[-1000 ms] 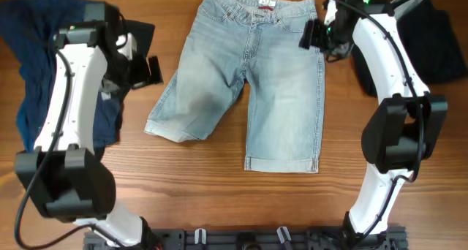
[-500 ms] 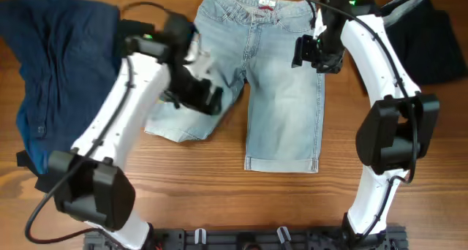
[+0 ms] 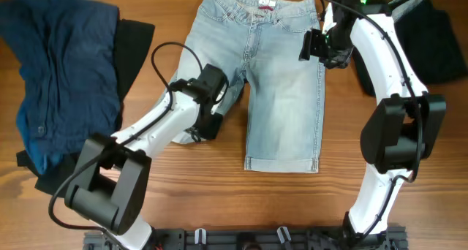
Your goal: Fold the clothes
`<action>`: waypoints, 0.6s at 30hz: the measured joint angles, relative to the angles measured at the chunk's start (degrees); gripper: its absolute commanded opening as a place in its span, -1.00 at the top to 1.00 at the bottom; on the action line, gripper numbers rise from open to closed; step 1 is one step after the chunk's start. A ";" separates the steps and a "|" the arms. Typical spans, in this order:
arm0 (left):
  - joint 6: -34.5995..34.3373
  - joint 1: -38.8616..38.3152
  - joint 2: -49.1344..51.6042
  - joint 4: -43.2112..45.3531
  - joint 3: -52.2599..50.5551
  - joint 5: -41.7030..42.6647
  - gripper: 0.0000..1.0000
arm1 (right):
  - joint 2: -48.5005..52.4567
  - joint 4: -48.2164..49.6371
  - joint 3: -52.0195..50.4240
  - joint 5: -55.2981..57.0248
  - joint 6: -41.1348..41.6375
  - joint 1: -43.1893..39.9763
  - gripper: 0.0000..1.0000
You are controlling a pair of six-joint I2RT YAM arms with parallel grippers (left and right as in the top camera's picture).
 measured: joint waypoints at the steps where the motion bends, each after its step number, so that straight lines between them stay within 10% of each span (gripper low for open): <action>1: 0.02 0.00 0.00 0.81 -1.05 -0.31 0.33 | 0.00 0.33 0.00 0.00 0.00 0.00 -0.43; 18: -0.85 -4.63 0.00 -2.16 2.32 13.07 0.31 | 0.00 0.66 0.00 0.00 -0.42 0.00 -0.43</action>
